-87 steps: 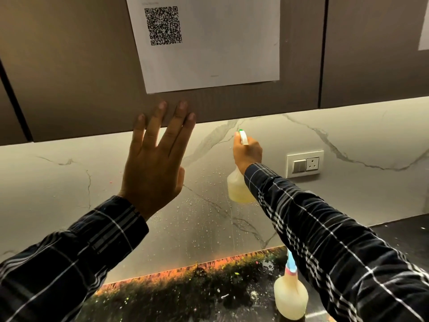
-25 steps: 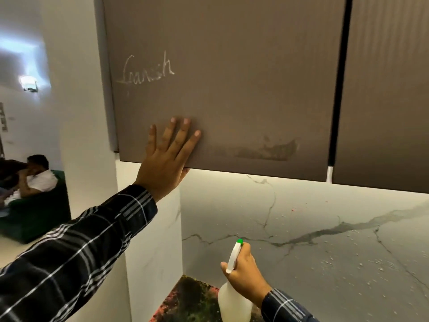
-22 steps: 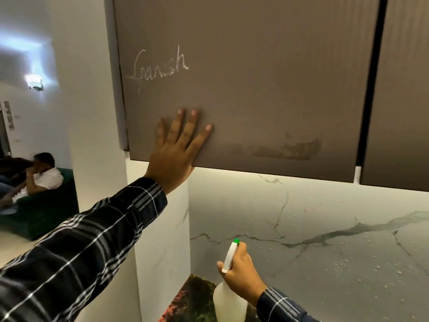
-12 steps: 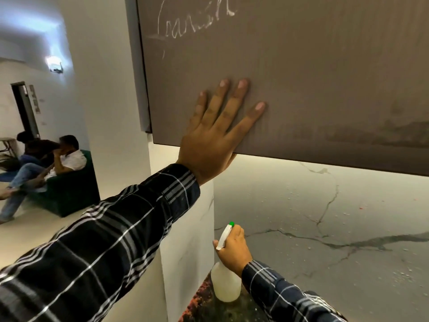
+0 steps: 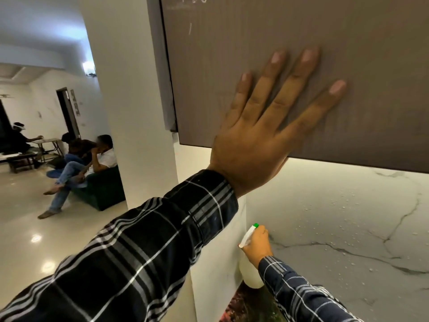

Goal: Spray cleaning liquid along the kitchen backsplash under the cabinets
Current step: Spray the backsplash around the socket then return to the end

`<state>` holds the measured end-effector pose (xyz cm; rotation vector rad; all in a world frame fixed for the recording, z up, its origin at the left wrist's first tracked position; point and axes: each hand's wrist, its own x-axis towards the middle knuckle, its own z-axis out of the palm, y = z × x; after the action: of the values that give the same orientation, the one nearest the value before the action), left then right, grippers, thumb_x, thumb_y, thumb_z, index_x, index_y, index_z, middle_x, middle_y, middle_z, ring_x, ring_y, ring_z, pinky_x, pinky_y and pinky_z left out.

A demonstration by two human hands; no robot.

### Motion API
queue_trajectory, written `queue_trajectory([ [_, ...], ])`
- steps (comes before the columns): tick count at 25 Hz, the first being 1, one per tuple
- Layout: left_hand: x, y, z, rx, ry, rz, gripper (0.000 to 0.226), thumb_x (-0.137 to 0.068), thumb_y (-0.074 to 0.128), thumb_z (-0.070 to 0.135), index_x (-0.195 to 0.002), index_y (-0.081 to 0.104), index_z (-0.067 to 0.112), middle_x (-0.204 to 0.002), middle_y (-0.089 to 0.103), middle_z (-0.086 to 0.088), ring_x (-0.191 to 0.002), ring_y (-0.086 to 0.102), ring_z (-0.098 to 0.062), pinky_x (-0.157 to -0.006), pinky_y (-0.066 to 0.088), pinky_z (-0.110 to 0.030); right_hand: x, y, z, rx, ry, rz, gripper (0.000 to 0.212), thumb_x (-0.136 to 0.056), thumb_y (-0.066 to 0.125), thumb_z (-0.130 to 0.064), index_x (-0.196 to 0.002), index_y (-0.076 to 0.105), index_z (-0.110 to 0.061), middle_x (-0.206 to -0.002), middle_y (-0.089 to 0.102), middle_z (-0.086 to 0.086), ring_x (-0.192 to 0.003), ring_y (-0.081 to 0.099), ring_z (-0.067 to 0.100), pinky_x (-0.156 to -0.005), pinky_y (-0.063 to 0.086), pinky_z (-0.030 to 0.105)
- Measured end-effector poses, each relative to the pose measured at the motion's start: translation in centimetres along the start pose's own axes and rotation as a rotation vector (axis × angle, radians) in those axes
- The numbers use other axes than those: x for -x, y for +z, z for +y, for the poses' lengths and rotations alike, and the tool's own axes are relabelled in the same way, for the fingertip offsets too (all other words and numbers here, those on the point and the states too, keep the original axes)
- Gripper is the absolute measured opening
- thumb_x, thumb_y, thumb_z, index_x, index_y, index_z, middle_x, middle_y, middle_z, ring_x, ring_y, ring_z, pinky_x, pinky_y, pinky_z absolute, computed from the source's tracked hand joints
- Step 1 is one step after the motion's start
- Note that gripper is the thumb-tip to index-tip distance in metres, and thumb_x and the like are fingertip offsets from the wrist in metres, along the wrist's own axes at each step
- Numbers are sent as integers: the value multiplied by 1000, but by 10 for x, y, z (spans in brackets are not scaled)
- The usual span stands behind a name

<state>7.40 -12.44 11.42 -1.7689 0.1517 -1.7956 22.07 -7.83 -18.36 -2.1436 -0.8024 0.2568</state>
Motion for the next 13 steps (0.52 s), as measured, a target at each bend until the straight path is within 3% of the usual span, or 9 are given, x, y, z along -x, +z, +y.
queue_trajectory([
  [8, 0, 0, 0, 13, -9, 20, 73, -94, 79, 30, -153, 37, 21, -148, 55, -19, -141, 48, -44, -122, 32, -56, 2, 25, 32, -49, 31, -67, 51, -86, 67, 2, -131, 43, -3, -129, 46, 16, -114, 56, 29, -106, 47, 38],
  [13, -1, -2, 0, -13, 0, -11, 66, -96, 76, 33, -148, 36, 22, -155, 44, -13, -146, 40, -40, -123, 31, -55, 11, 35, 44, -84, 69, 2, 57, -93, 60, -5, -145, 37, -8, -138, 38, 17, -107, 57, 28, -103, 47, 36],
])
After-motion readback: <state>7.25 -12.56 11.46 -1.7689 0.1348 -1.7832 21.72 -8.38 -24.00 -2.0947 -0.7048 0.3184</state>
